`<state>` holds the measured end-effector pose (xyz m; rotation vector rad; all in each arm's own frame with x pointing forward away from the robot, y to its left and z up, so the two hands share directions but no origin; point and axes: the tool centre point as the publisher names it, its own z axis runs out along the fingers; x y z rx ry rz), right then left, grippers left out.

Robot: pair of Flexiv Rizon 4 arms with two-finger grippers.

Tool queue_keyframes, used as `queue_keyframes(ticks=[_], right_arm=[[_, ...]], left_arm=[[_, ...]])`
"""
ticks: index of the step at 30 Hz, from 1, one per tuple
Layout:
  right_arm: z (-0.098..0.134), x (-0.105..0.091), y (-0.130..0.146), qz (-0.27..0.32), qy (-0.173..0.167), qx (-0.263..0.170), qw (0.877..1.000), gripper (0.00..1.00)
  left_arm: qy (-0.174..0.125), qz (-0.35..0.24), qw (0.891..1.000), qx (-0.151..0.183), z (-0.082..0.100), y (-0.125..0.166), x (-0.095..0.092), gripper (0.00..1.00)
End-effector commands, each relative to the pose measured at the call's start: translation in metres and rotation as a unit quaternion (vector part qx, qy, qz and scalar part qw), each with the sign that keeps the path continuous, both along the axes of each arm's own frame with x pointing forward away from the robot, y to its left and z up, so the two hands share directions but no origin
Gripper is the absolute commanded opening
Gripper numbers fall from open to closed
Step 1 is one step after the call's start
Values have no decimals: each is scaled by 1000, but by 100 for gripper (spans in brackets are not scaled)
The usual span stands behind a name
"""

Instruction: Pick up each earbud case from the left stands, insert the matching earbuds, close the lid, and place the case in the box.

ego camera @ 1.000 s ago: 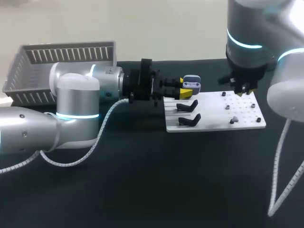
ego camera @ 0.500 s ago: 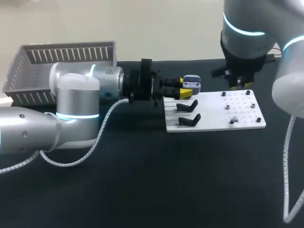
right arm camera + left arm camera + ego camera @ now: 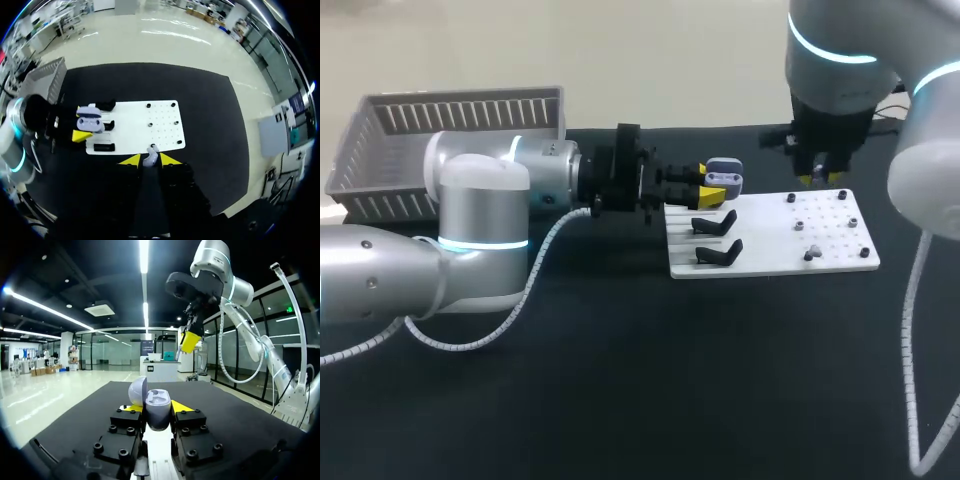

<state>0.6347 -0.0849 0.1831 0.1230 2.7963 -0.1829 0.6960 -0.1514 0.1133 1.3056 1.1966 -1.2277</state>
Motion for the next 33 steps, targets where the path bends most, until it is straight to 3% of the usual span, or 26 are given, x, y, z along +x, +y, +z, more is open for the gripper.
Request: queue_keyframes(ticks=[1,8,23,28,33], right_arm=[[5,6,15,-29,6,-6,1000,0],[5,12,27,-69,10,11,998,0],[0,14,50,-130,34,57,989,0],[-8,13,56,-135,55,76,986,0],[-8,13,56,-135,55,76,986,0]], left_arm=[[-12,-1,1000,-2,1,-4,-2,0],[-27,-4,1000,-10,1,-12,-7,0],[-18,-1,999,-28,-6,-16,-10,0],[-17,-1,999,-29,-6,-17,-11,0],[-16,-3,999,-29,-6,-17,-11,0]])
